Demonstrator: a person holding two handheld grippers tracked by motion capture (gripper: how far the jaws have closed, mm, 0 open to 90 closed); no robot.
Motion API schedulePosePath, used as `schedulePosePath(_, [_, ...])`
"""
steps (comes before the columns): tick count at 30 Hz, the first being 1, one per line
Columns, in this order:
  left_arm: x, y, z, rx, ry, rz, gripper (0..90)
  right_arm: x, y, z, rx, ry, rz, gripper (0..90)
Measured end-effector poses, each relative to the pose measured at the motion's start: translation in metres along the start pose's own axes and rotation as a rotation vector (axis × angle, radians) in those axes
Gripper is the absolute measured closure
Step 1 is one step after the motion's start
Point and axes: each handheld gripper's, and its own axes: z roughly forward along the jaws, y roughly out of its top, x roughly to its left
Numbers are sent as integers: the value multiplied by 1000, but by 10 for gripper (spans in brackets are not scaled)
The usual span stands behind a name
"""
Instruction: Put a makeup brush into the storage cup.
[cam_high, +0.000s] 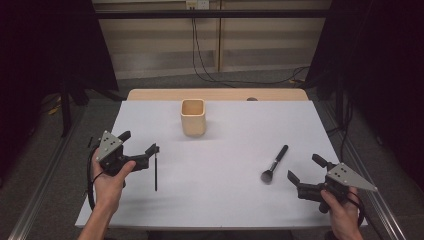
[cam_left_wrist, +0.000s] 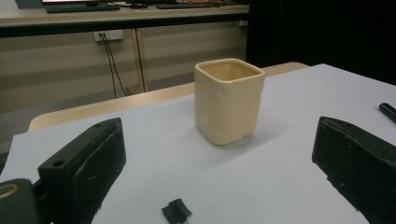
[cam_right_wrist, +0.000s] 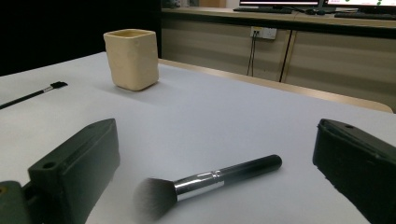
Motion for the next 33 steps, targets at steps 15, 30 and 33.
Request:
schedulePosePath(15, [14, 12, 26, 68, 24, -30, 42, 0, 0, 5, 14, 13, -3, 1])
schedulePosePath(30, [16, 33, 39, 196, 91, -33, 57, -1, -1, 2, 24, 9, -3, 1])
schedulePosePath(33, [18, 35, 41, 226, 87, -35, 56, -1, -1, 2, 23, 10, -2, 1])
